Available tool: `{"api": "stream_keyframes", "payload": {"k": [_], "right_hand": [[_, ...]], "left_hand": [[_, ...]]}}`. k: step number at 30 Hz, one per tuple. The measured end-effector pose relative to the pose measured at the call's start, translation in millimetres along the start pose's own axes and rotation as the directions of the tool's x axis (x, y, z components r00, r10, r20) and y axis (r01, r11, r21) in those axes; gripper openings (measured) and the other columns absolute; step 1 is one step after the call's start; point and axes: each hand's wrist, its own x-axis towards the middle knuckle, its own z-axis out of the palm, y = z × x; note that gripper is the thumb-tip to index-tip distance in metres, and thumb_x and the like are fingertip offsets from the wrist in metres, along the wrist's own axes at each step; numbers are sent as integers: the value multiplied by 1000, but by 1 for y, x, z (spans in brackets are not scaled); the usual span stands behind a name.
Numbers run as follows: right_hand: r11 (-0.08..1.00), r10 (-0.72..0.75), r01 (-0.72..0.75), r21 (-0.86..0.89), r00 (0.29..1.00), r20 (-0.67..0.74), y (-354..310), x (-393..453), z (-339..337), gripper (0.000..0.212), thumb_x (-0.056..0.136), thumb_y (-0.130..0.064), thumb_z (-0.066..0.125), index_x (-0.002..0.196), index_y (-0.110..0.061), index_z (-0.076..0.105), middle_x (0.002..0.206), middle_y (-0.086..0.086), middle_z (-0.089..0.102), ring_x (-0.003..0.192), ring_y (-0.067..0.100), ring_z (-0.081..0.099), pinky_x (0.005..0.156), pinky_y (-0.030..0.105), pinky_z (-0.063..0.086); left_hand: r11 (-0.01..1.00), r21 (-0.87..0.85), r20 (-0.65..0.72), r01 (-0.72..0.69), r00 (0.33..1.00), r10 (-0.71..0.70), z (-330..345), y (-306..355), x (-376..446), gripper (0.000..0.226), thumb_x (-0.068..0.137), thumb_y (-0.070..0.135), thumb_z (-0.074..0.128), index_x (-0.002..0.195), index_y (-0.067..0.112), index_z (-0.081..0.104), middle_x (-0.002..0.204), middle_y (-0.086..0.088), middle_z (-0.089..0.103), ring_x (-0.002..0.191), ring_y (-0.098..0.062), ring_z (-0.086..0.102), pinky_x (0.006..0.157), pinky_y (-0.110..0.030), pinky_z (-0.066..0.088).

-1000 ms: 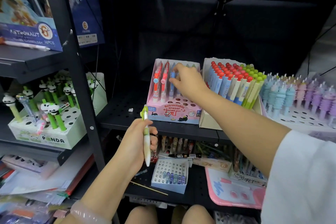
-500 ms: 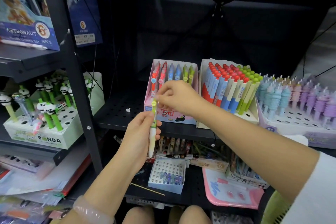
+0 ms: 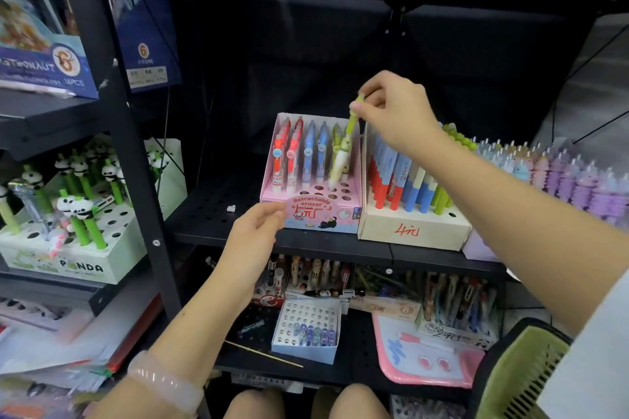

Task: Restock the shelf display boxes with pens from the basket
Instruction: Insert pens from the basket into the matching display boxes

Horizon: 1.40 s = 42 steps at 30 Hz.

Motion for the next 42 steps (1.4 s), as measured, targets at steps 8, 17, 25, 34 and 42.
{"api": "stream_keyframes", "payload": {"k": [8,17,25,34,42], "right_hand": [[975,-20,27,-219,999,36,26,10,12,20,88,-24,63,103,-11,57,83,2,63,81,20,61,73,34,50],[737,-57,241,-632,953,298,19,13,24,22,94,-30,50,109,-13,55,96,6,65,91,26,58,82,36,34],[299,-15,503,-811,852,523,13,2,25,21,92,-14,47,112,-16,55,89,3,54,100,24,51,93,38,31],[661,-357,519,-541,852,382,7,-33,-18,28,97,-20,37,114,-17,59,98,1,65,100,24,52,96,38,31],[871,-213,406,-275,818,534,94,-176,-84,26,95,-16,46,114,-12,64,109,5,66,105,25,54,89,36,41]], "left_hand": [[1000,12,31,-9,999,9,-4,-4,-3,21,95,22,47,100,39,58,117,10,61,113,-7,54,104,-36,39],[1000,5,19,-1,1000,1,-2,-1,-7,22,95,19,47,100,37,60,115,12,62,113,-6,55,105,-38,39],[999,44,52,-26,998,23,10,7,-19,21,95,21,48,103,35,61,114,15,63,114,-6,55,106,-40,38],[997,43,101,-59,993,55,41,13,-32,19,94,19,49,99,32,62,111,13,63,106,-7,58,97,-32,45],[998,30,429,-56,903,38,151,-22,-87,24,95,7,46,92,27,60,97,11,65,91,-1,63,81,-16,50]]}}
